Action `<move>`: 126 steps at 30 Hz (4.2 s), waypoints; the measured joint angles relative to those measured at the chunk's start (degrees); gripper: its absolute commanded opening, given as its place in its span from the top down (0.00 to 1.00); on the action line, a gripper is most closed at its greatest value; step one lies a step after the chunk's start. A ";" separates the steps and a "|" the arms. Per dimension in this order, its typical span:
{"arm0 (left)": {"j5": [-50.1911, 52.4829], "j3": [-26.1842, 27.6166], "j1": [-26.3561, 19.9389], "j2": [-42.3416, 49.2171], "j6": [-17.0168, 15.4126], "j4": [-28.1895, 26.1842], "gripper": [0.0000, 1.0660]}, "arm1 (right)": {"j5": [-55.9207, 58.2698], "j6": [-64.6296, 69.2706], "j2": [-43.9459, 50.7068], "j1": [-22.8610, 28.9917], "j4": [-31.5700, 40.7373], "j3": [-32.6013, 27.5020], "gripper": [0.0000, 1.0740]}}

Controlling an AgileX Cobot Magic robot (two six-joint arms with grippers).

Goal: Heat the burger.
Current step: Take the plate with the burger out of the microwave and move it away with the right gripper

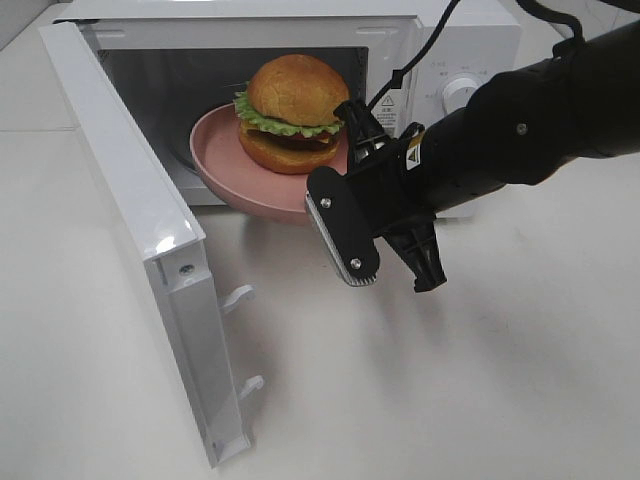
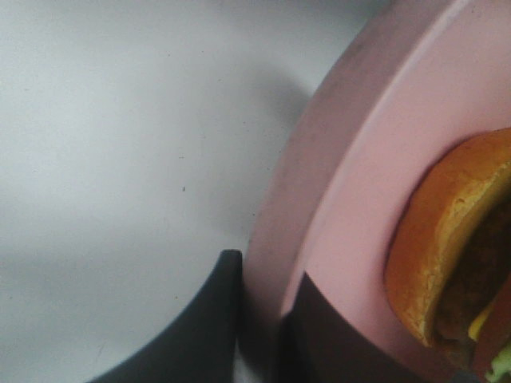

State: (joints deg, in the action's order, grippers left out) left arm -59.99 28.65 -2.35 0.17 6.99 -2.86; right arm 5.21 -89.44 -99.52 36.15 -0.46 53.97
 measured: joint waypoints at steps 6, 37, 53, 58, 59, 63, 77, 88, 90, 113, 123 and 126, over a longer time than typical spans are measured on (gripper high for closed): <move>0.00 0.00 0.00 0.00 0.00 0.00 0.16 | -0.29 0.74 1.38 0.46 0.00 -2.18 1.00; 0.00 0.00 0.00 0.06 0.00 0.00 0.16 | 7.33 16.79 16.39 0.52 -17.59 -8.08 1.00; 0.00 0.00 0.00 0.06 0.00 0.00 0.16 | 12.83 19.88 27.22 0.57 -18.79 -14.55 1.00; 0.00 0.00 0.00 0.06 0.00 0.00 0.16 | 15.70 20.63 31.17 0.57 -19.65 -16.90 1.00; 0.00 0.00 0.00 0.06 0.00 0.00 0.16 | 16.33 21.20 32.14 0.57 -19.77 -17.42 1.00; 0.00 0.00 0.00 0.06 0.00 0.00 0.16 | 19.82 23.38 37.36 0.57 -20.05 -20.17 1.00; 0.00 0.00 0.00 0.06 0.00 0.00 0.16 | 32.43 29.79 51.05 0.57 -22.46 -24.81 1.00; 0.00 0.00 0.00 0.06 0.00 0.00 0.16 | 42.40 38.50 57.52 0.57 -25.67 -25.61 1.00; 0.00 0.00 0.00 0.06 0.00 0.00 0.16 | 44.58 40.51 57.70 0.57 -26.59 -25.61 1.00; 0.00 0.00 0.00 0.06 0.00 0.00 0.16 | 55.81 53.69 57.70 0.57 -33.29 -25.61 1.00; 0.00 0.00 0.00 0.06 0.00 0.00 0.16 | 58.04 63.83 57.58 0.57 -37.07 -25.61 1.00; 0.00 0.00 0.00 0.06 0.00 0.00 0.16 | 58.61 65.32 56.95 0.57 -37.36 -25.61 1.00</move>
State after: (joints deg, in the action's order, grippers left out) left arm -59.99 28.65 -2.35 0.23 6.99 -2.86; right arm 63.83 -24.12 -42.57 36.73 -37.82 28.36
